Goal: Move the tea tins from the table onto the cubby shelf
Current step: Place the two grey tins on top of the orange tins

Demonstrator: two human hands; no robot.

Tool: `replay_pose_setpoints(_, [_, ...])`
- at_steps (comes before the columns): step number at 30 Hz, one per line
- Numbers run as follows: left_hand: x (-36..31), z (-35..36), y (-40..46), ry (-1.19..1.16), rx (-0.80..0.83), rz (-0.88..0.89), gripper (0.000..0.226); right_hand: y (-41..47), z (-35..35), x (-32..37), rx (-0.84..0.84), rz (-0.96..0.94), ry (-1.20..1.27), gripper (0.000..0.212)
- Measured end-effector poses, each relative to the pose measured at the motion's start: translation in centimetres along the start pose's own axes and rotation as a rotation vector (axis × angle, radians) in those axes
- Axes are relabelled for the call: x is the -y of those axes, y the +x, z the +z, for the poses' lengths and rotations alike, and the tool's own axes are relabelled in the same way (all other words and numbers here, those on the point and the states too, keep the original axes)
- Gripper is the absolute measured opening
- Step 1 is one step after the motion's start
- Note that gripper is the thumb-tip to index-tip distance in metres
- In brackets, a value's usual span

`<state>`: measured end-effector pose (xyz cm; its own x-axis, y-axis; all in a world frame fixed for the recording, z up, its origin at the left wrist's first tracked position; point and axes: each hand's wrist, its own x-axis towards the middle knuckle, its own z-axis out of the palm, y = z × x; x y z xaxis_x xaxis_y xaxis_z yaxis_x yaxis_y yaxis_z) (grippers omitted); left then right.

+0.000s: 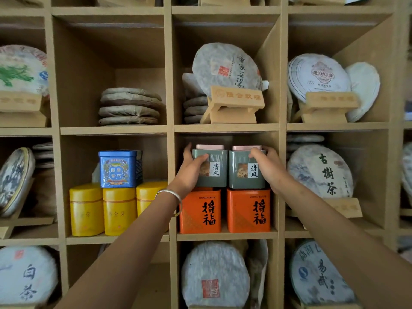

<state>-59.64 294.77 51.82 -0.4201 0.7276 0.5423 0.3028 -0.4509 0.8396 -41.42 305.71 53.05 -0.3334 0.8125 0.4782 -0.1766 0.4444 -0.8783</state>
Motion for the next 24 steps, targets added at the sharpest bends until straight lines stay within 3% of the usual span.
replay_pose_setpoints(15, [-0.9,0.3,0.2,-0.070,-0.167,-0.048,0.034,0.4,0.5,0.1,0.007,0.024,-0.072,0.040])
replay_pose_setpoints(24, [-1.5,1.6,-0.4,0.159,-0.335,0.070,0.049,0.5,1.4,0.2,-0.093,-0.010,-0.099,0.087])
